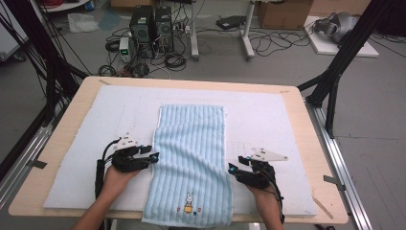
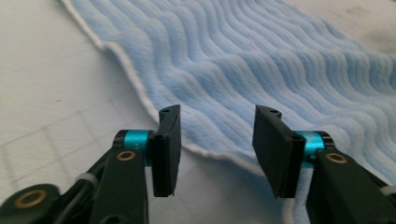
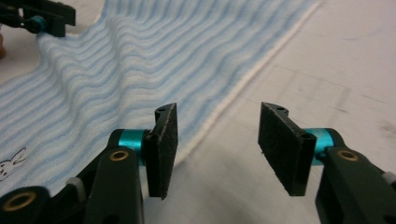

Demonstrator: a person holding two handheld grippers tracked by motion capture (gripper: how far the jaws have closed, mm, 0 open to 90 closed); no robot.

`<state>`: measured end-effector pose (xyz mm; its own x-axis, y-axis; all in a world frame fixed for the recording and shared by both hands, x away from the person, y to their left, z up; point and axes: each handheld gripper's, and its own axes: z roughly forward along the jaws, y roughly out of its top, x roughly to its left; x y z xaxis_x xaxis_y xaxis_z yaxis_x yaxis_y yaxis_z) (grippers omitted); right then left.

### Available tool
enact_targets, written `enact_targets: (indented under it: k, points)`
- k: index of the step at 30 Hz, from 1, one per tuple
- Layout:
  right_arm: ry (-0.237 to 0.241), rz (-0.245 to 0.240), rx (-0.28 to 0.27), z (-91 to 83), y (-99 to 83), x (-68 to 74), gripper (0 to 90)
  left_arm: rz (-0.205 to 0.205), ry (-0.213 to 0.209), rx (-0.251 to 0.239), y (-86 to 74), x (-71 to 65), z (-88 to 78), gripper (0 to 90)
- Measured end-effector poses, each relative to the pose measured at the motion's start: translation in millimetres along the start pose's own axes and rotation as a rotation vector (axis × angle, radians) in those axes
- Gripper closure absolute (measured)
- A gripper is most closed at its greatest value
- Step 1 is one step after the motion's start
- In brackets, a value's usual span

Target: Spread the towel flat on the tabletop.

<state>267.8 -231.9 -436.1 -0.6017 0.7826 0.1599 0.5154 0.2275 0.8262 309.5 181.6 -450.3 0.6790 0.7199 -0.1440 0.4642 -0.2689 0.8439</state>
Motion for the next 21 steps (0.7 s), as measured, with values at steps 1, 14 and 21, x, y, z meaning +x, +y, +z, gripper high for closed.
enact_targets:
  k: [1, 14, 21]
  points:
    - [0.007, -0.018, 0.017, 6.6, 1.9, 3.8, 49.4, 0.026, 0.009, 0.028, 0.4, -3.8, 2.2, 58.1]
    - [0.053, -0.179, 0.206, 34.7, 9.1, 23.6, 86.1, 0.061, -0.06, 0.105, -9.6, -16.5, -9.7, 87.6]
    - [0.123, -0.185, 0.192, 11.5, 2.0, 26.1, 75.6, 0.049, -0.132, 0.083, -19.4, -19.4, -28.6, 84.7]
